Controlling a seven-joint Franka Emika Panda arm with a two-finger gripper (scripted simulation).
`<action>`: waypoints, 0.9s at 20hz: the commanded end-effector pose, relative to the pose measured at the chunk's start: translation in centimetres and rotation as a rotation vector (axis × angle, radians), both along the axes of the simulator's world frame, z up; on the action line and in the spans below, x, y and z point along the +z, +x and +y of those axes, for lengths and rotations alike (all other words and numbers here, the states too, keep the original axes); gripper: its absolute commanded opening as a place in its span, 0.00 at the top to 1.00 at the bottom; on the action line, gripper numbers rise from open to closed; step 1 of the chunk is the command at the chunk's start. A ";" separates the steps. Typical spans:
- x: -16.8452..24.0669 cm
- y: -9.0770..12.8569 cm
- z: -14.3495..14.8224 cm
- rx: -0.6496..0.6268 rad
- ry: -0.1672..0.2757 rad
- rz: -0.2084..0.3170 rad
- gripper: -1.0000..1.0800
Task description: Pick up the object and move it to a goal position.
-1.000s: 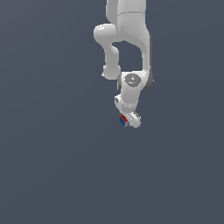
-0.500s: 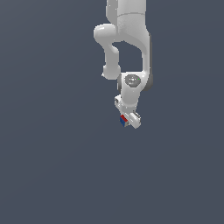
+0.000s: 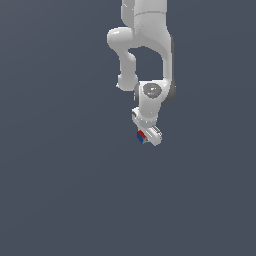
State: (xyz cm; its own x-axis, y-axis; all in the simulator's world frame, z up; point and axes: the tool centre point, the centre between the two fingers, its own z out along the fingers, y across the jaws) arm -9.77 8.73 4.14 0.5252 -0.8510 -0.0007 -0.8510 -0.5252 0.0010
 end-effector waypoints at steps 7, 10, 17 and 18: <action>4.4 -0.2 0.7 0.000 0.001 -0.002 1.00; 6.8 -0.3 1.0 -0.001 0.001 -0.002 1.00; 13.7 -0.6 1.9 -0.001 -0.001 -0.002 1.00; 14.6 -0.6 2.1 -0.001 -0.001 -0.002 1.00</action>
